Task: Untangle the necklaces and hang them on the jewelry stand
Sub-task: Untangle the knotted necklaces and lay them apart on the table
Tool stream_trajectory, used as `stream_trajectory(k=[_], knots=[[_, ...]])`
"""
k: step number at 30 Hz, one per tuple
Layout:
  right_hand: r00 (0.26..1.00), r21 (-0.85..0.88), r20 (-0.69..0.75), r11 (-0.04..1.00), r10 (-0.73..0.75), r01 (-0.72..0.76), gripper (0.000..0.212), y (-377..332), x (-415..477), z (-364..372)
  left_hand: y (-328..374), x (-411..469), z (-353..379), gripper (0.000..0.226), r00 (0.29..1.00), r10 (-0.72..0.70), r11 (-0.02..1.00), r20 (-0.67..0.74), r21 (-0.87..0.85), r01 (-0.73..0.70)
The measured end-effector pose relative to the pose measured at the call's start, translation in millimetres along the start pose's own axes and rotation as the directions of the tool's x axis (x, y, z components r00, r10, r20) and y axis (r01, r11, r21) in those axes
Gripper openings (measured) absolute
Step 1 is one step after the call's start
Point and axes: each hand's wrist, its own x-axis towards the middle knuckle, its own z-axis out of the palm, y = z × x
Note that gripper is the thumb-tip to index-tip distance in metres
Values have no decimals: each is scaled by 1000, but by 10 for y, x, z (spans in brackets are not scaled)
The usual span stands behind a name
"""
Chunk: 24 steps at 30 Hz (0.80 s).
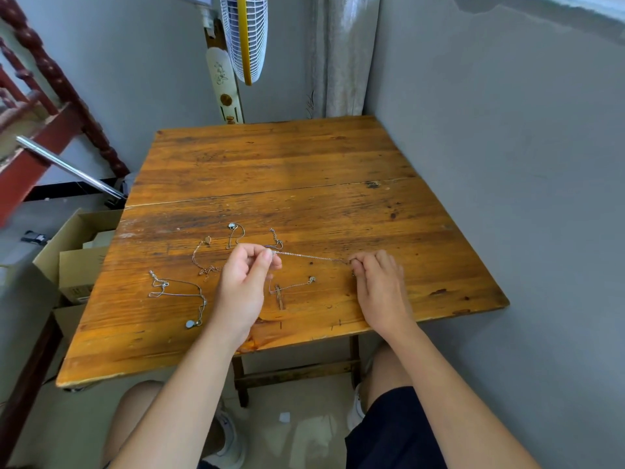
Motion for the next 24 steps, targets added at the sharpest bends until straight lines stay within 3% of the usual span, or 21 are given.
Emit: stream_trajectory(k=[3,4,5,7,10,16,21,24], knots=[[999,-15,32,1000,13,-12,26,-9,16,-6,140,45,19,14,981,-92,925,173,-349,148],[999,-1,35,1000,23,-23,25,-8,23,-10,184,57,36,12,970,-127,907,209,-371,199],[999,15,33,999,32,-32,24,-8,23,-16,199,81,51,10,963,-162,924,217,-308,225],[999,42,23,998,39,-40,23,-6,15,-21,181,135,72,13,966,-184,983,184,25,182],[998,81,14,995,58,-59,23,-14,10,-34,95,177,37,28,973,-85,872,213,488,-31],[997,103,-17,992,75,-73,19,-15,18,-14,81,144,17,17,987,32,632,156,762,-141],[988,128,-45,982,146,-139,32,4,35,-30,22,192,-28,17,964,252,743,-89,656,-133],[992,112,-42,987,123,-117,33,25,41,-41,79,262,-85,17,945,258,870,-200,474,-137]])
